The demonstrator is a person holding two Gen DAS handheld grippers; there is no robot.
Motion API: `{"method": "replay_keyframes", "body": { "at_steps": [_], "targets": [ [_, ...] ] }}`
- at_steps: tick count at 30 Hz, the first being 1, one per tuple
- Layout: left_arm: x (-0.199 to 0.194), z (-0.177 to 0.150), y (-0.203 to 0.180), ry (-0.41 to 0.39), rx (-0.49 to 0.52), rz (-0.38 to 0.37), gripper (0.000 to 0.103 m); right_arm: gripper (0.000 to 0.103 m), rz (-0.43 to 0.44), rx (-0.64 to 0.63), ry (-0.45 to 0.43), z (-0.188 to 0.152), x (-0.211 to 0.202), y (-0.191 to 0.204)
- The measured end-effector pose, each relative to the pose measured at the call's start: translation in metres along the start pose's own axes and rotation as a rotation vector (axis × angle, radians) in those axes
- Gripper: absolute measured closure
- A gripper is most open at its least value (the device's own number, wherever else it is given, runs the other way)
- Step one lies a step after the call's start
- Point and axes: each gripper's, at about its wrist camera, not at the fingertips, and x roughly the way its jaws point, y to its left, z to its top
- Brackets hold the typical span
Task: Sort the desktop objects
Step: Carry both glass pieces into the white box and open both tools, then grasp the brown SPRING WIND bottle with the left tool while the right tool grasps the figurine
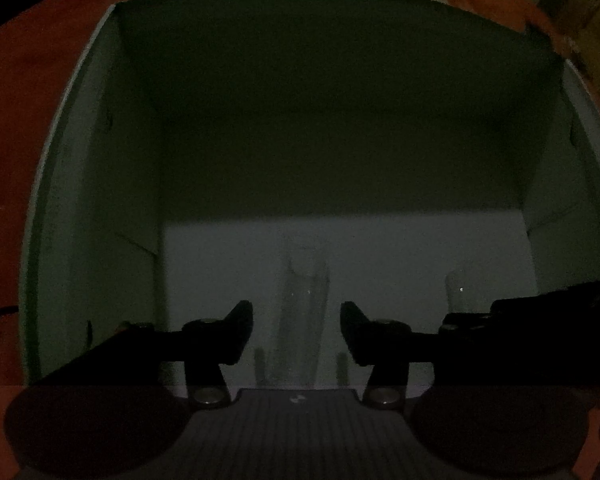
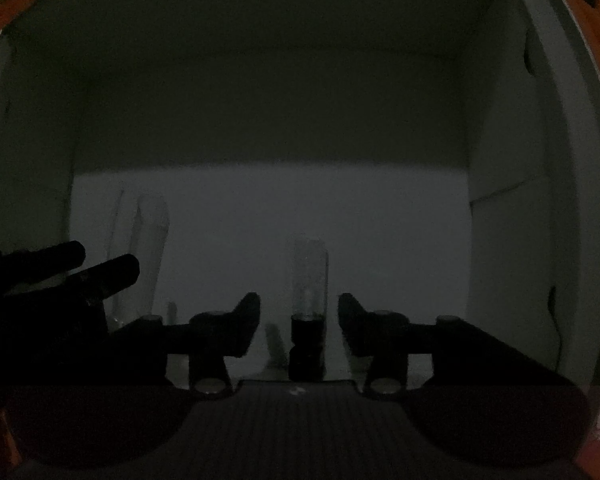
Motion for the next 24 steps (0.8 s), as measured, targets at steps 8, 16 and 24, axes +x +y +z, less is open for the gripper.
{"method": "replay_keyframes", "body": {
  "at_steps": [8,16,24],
  "targets": [
    [-0.026,0.001,0.008,-0.085,-0.053,-0.027,0.016,0.030,0.017,0.045,-0.060,-0.004,-0.019,-0.005],
    [-0.067,0.011,0.010,-0.165,-0.020,-0.073,0.010,0.021,0.093,0.054,-0.119,-0.004,-0.060,-0.011],
    [-0.104,0.035,0.035,-0.226,-0.038,-0.102,0.009,0.020,0.175,0.101,-0.167,0.013,-0.106,-0.024]
  ]
}}
